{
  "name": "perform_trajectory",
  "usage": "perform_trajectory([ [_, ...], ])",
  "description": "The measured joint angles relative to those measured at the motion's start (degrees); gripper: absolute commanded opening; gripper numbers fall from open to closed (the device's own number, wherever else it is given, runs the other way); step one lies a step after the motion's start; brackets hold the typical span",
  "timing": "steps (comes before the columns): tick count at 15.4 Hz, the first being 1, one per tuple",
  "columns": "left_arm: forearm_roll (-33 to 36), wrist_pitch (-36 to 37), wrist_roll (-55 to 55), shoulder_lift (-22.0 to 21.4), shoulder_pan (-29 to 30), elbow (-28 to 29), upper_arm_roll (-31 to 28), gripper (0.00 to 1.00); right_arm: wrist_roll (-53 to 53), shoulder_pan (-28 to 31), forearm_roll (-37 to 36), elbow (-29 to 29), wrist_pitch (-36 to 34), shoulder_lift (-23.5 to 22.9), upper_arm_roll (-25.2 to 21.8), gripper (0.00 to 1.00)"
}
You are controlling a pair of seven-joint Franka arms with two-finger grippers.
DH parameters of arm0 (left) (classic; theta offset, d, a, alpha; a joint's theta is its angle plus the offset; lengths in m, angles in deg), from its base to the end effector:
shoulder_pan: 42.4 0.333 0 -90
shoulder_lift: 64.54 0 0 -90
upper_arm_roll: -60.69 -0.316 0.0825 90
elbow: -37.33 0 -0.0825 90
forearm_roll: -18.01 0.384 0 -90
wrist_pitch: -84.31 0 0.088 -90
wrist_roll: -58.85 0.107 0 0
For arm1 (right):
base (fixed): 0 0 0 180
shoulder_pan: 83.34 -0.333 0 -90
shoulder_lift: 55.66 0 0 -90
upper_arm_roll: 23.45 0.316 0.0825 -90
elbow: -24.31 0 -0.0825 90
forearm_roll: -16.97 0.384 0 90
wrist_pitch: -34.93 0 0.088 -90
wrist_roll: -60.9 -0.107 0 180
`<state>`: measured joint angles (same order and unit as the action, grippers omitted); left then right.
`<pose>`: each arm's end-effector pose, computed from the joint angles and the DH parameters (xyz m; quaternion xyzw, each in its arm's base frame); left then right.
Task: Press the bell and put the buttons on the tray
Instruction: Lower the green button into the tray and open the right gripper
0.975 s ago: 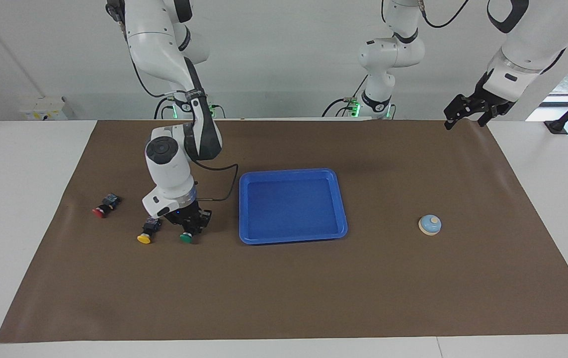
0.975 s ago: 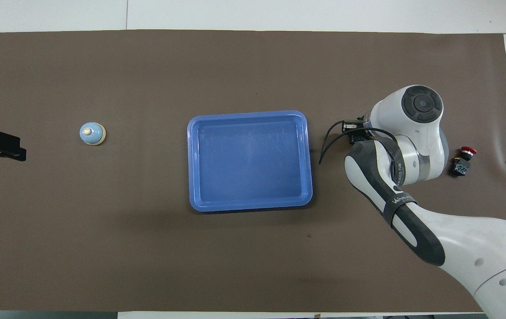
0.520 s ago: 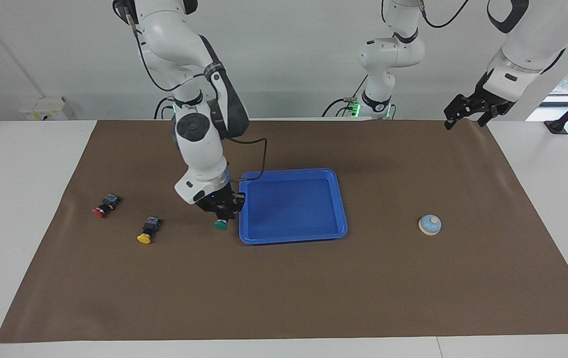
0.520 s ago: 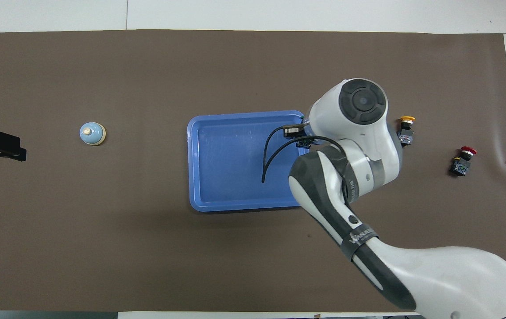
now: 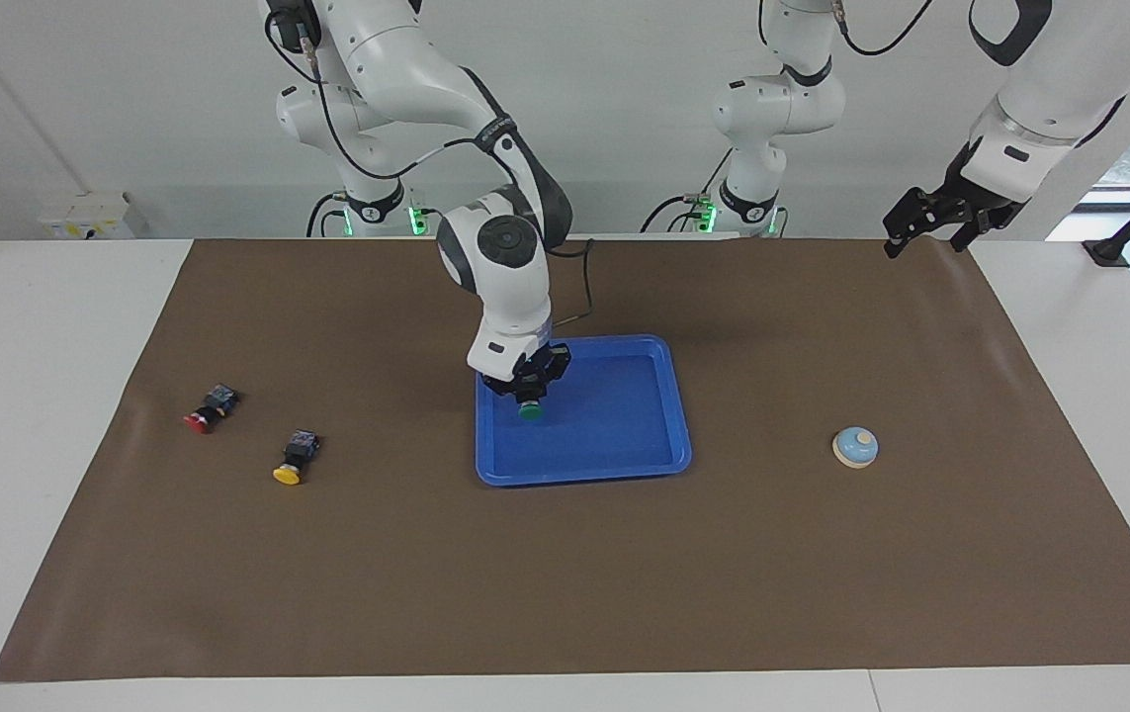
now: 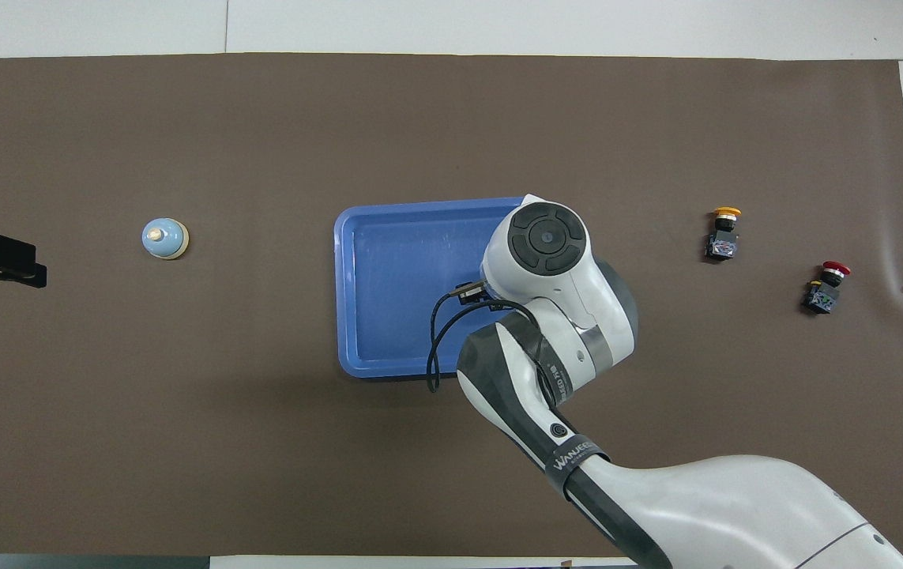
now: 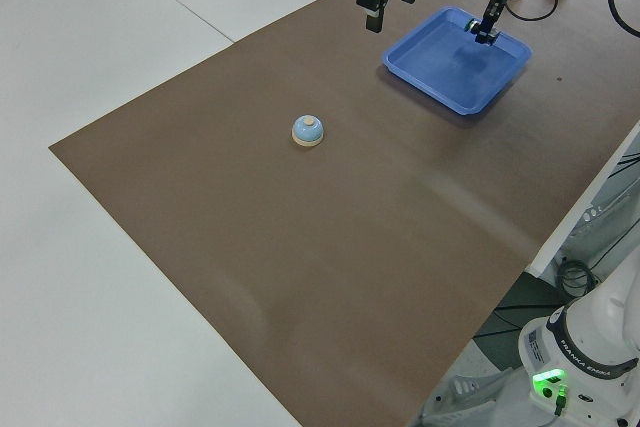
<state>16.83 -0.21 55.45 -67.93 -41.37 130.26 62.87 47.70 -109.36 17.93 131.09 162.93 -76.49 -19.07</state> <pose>0.5251 -0.0135 0.6246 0.9988 0.0192 -0.0441 0.0074 0.5470 0.3181 0.3243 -0.9897 -0.1419 0.0039 0.0202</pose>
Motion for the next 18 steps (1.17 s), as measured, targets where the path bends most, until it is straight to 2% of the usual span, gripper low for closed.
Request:
perform_trajectory([
  [4, 0.0, 0.0, 0.0, 0.0, 0.0, 0.0, 0.0, 1.0, 0.4, 0.0, 0.0, 1.9, 1.3, -0.3, 0.0, 0.0],
  [5, 0.0, 0.0, 0.0, 0.0, 0.0, 0.0, 0.0, 1.0, 0.4, 0.0, 0.0, 2.2, 1.5, -0.3, 0.0, 0.04],
  [6, 0.0, 0.0, 0.0, 0.0, 0.0, 0.0, 0.0, 1.0, 0.4, 0.0, 0.0, 2.5, 1.9, -0.3, 0.0, 0.26],
  [7, 0.0, 0.0, 0.0, 0.0, 0.0, 0.0, 0.0, 1.0, 0.4, 0.0, 0.0, 2.9, 2.9, -0.3, 0.0, 0.36],
  [9, 0.0, 0.0, 0.0, 0.0, 0.0, 0.0, 0.0, 1.0, 0.4, 0.0, 0.0, 3.9, 4.1, -0.4, 0.0, 0.92],
  [10, 0.0, 0.0, 0.0, 0.0, 0.0, 0.0, 0.0, 1.0, 0.3, 0.0, 0.0, 4.2, 4.5, -0.4, 0.0, 1.0],
  [15, 0.0, 0.0, 0.0, 0.0, 0.0, 0.0, 0.0, 1.0, -1.0, 0.2, 0.1, 3.8, 4.3, -0.2, -0.1, 1.0],
  [18, 0.0, 0.0, 0.0, 0.0, 0.0, 0.0, 0.0, 1.0, -1.2, 1.6, 0.1, 0.4, -1.5, 1.0, -0.6, 1.0],
])
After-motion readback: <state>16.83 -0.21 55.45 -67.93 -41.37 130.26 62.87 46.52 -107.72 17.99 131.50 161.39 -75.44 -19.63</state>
